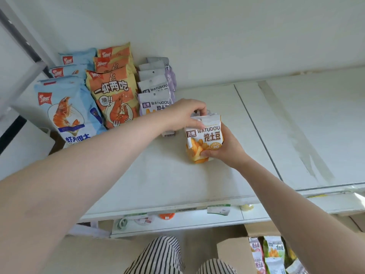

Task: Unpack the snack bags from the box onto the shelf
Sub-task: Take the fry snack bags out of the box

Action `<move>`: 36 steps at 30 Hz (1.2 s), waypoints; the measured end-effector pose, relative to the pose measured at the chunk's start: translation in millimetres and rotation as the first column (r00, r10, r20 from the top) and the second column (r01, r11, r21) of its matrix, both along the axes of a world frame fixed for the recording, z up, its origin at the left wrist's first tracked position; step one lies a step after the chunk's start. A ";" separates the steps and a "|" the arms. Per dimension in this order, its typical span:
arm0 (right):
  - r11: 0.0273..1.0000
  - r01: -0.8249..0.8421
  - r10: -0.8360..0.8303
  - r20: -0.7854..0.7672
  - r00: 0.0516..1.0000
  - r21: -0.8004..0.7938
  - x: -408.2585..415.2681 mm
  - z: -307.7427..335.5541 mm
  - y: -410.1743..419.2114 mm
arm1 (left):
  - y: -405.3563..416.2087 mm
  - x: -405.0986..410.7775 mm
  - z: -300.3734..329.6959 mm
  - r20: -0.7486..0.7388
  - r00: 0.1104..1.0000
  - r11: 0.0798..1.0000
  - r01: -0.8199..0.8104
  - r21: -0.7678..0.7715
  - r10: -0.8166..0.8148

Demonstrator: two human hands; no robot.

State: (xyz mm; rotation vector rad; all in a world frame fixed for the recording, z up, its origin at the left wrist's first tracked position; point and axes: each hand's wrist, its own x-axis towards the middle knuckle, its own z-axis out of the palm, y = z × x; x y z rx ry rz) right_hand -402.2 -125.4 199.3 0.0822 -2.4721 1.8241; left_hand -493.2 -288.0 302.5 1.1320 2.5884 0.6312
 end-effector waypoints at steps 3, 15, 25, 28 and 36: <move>0.998 0.030 -0.028 0.054 0.998 -0.047 -30.1 -9.8 11.5 | 16.2 -32.4 -1.3 -0.061 0.998 0.999 0.026 -0.032 -0.028; 0.990 0.057 -0.054 0.023 0.998 -0.131 -179.1 -19.4 29.0 | 48.2 -173.9 4.6 -0.370 0.929 0.974 -0.068 -0.215 -0.017; 0.979 0.103 -0.108 -0.021 0.994 -0.173 -257.4 -27.3 11.3 | 36.2 -238.3 3.1 -0.514 0.857 0.917 -0.232 -0.324 0.035; 0.970 0.114 -0.124 -0.037 0.992 -0.214 -272.4 -30.1 6.6 | 29.9 -256.5 2.5 -0.483 0.872 0.919 -0.252 -0.304 0.079; 0.965 0.121 -0.153 -0.123 0.981 -0.233 -277.7 -36.8 -4.4 | 13.7 -269.9 -1.8 -0.491 0.861 0.928 -0.282 -0.245 0.132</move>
